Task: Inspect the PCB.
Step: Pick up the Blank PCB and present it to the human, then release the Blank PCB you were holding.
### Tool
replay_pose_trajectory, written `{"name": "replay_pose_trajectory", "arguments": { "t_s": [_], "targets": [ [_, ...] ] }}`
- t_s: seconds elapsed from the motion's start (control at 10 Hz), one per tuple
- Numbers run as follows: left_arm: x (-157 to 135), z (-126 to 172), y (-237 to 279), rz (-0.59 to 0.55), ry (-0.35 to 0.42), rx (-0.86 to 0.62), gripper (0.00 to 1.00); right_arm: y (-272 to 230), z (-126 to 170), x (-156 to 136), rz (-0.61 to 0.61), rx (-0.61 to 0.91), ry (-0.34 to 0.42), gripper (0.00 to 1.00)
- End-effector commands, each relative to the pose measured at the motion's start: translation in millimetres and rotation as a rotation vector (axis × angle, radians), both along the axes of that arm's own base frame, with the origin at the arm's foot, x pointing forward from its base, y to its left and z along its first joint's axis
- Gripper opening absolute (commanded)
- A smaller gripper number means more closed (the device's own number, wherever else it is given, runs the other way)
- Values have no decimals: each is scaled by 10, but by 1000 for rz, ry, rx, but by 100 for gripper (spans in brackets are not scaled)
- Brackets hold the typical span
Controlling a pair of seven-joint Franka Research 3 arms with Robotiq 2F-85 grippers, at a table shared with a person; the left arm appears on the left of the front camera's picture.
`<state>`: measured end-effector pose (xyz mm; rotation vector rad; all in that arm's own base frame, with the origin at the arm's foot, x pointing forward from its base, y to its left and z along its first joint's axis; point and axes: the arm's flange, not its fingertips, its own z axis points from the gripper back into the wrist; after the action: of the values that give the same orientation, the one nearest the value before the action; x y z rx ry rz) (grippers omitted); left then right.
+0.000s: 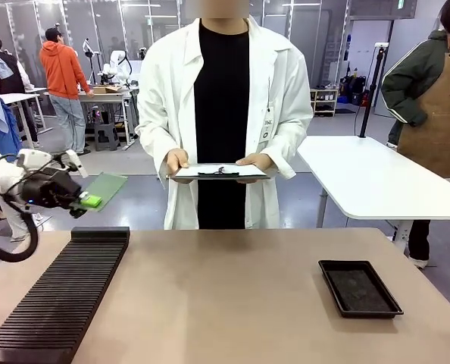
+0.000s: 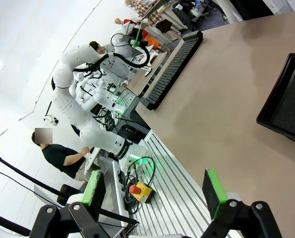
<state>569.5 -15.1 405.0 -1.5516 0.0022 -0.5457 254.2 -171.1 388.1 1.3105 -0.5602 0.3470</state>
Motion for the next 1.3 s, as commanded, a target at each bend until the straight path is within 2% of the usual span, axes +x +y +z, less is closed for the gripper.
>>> {"name": "replay_pose_trajectory", "arguments": {
  "t_s": [0.0,0.2,0.4,0.6,0.7,0.8,1.2],
  "targets": [
    [346,78,-234,289,434,-193,3,-14,25,9,-1,8,-20,100],
    [449,-35,-424,391,474,-154,3,-14,25,9,-1,8,-20,100],
    [502,-107,-507,473,477,-104,3,-14,25,9,-1,8,-20,100],
    [516,-144,-533,478,459,-115,3,-14,25,9,-1,8,-20,100],
    [472,-165,-510,447,461,-128,3,-14,25,9,-1,8,-20,100],
    [597,-171,-507,463,488,-95,3,-14,25,9,-1,8,-20,100],
    [597,-171,-507,463,488,-95,3,-14,25,9,-1,8,-20,100]
  ]
}}
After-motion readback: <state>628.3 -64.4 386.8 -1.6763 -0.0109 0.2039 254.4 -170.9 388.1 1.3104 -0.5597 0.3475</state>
